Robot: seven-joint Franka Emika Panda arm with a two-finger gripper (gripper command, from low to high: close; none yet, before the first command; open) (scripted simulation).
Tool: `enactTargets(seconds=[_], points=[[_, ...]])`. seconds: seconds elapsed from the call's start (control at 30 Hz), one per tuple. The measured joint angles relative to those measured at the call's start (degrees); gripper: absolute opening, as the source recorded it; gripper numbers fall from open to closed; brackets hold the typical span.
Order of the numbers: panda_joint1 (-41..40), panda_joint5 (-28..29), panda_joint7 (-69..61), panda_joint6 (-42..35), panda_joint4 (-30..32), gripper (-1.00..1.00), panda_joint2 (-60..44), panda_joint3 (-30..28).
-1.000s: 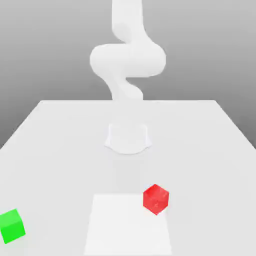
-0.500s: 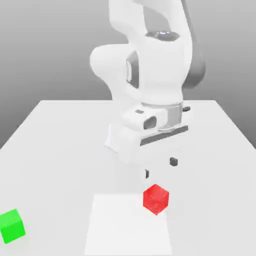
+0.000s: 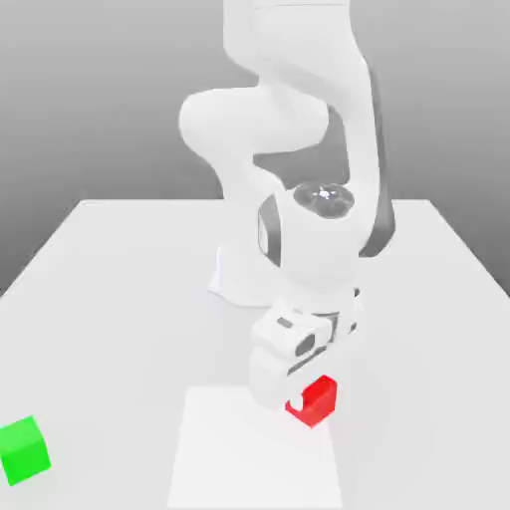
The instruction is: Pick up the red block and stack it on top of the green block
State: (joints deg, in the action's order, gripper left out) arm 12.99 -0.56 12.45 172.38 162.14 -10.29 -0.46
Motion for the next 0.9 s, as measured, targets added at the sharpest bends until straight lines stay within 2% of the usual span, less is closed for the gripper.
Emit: enactTargets(seconds=[0.2, 0.27, 0.47, 0.73, 0.87, 0.9], points=[[-0.10, 0.59, 0.53, -10.02, 1.57, -1.00, 11.59, -0.08], [-2.91, -0.18, 3.82, -12.43, -0.76, -1.00, 11.59, -2.12], [-14.75, -3.11, 18.08, -18.27, -11.41, -1.00, 6.43, -7.60], [-23.97, -6.71, 36.65, -25.30, -25.16, -1.00, -0.73, -18.18], [-27.57, -11.86, 37.18, -21.25, -28.45, -1.00, -8.59, -17.98], [-28.29, -13.04, 36.48, -19.75, -28.67, 1.00, -10.39, -17.18]])
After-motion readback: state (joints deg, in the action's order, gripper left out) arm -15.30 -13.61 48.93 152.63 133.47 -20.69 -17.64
